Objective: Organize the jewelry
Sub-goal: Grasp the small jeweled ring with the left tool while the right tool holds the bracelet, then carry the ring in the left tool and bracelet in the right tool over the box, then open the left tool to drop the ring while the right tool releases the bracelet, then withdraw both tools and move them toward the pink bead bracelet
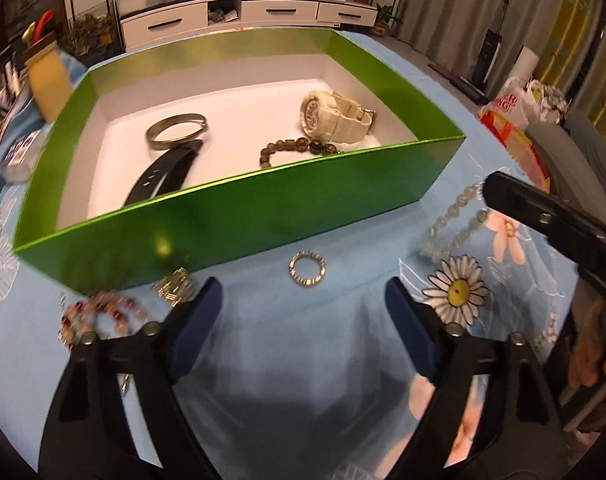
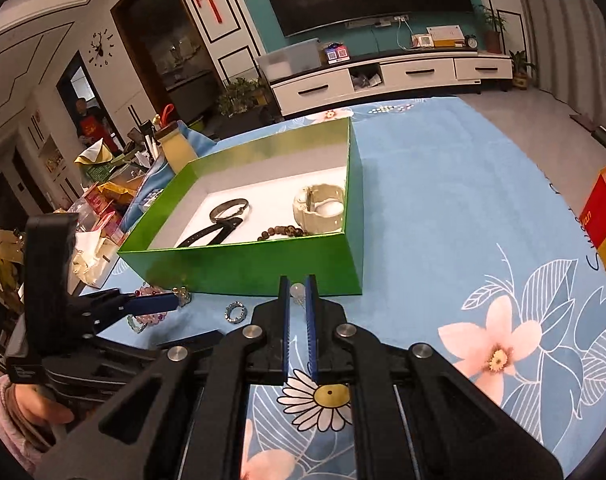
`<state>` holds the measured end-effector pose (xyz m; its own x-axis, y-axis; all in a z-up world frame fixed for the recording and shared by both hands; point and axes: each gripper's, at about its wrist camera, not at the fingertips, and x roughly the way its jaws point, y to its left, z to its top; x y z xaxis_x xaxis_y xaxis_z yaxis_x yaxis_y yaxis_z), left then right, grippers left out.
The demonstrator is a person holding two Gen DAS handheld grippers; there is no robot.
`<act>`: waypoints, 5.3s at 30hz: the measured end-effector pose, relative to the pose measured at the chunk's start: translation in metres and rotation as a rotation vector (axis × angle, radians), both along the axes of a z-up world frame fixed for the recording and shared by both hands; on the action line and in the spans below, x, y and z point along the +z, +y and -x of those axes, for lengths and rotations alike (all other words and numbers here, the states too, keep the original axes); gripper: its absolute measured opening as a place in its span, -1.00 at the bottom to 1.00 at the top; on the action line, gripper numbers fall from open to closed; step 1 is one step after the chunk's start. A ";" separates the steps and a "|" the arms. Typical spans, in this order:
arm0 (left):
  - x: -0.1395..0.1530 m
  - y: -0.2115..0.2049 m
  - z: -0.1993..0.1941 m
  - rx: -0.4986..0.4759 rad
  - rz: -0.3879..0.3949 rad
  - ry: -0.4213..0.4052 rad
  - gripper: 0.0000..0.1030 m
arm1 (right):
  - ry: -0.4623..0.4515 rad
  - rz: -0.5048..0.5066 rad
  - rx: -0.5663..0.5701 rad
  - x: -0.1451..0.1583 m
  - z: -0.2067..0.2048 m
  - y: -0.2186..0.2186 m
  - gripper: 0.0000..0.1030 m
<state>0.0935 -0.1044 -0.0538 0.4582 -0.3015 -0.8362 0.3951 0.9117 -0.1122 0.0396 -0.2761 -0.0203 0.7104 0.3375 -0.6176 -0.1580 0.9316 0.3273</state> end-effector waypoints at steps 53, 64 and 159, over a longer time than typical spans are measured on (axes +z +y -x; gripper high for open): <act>0.099 0.024 0.020 0.036 0.016 -0.217 -0.60 | -0.154 -0.025 0.035 0.053 0.016 0.005 -0.86; 0.108 0.033 -0.029 0.092 0.050 -0.169 -0.60 | -0.212 -0.024 0.058 0.074 -0.022 0.022 -0.86; 0.041 0.110 0.047 0.245 0.139 0.062 0.67 | 0.039 -0.017 0.220 0.018 0.012 0.063 -0.14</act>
